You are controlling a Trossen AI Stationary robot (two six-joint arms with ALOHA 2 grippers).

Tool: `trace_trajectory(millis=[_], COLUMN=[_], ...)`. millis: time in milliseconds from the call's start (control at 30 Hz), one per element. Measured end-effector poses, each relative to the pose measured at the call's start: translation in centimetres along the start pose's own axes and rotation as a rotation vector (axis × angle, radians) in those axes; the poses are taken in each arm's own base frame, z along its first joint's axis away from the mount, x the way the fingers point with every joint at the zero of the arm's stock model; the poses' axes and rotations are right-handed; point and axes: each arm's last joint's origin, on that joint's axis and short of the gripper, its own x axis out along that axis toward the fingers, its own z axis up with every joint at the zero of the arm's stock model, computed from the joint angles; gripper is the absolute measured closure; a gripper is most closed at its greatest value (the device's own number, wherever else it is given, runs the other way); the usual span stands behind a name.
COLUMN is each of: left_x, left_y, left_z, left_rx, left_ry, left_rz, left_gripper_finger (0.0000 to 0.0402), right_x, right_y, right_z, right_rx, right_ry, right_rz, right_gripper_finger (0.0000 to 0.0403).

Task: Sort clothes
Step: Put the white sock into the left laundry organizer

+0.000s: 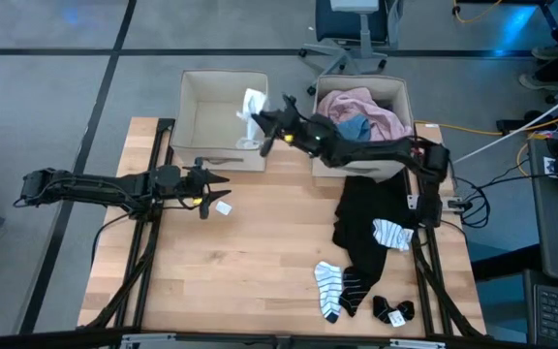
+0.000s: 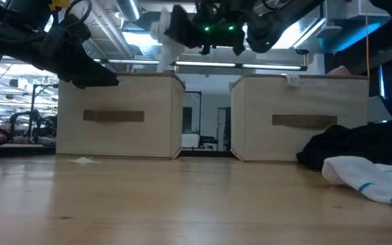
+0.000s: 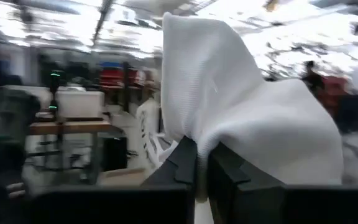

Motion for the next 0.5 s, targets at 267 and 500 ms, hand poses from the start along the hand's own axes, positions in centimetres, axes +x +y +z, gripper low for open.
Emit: trace_trajectory(millis=[267,500], left_x=[0.0,0.0], left_y=[0.0,0.0], left_z=[-0.1,-0.1], left_rx=[0.002,0.002], left_ry=[0.007,0.012], left_rz=[0.000,0.000], left_gripper_finger=[0.0240,0.0240], right_x=[1.8,1.0], right_y=[-0.6,1.3], right_z=[-1.1,1.4], right_rx=[-0.033,-0.080], right_ry=[0.258,0.507], right_rz=[-0.033,-0.026], right_gripper_finger=[0.0248,0.0140])
